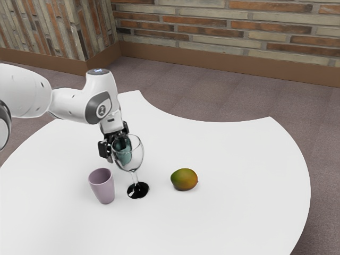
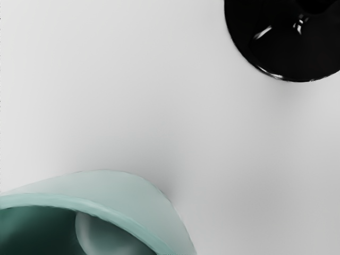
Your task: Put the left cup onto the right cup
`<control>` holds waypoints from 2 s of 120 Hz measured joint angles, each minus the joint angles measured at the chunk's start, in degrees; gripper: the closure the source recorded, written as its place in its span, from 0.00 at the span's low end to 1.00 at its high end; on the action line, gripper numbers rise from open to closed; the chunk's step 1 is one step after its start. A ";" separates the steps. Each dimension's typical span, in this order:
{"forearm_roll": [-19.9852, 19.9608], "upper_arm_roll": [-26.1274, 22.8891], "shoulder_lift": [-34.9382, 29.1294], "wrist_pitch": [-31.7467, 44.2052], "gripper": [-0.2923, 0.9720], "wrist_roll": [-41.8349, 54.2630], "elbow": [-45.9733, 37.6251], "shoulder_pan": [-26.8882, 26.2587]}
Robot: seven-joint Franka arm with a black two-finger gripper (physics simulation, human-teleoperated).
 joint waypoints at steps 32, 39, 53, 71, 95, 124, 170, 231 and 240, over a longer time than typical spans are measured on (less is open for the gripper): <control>-1.01 -0.10 2.00 0.27 0.28 0.28 1.31 -0.01; -1.18 -0.88 2.00 0.34 0.34 0.26 1.38 -0.06; -1.38 -1.41 2.10 0.44 0.56 -0.18 1.42 -0.10; -1.59 -1.47 1.76 0.34 0.74 -0.97 1.15 -0.10; -1.77 -1.45 1.06 0.22 0.80 -2.12 0.68 -0.10; -1.69 -1.02 -4.95 -0.35 0.82 -3.86 -3.28 -0.10; -0.34 1.71 -26.18 -1.18 0.83 -7.91 -18.70 1.84; 0.95 -1.55 -32.97 -0.10 0.83 -16.60 -27.14 0.06; 0.97 -1.63 -33.75 0.03 0.83 -17.73 -28.34 0.07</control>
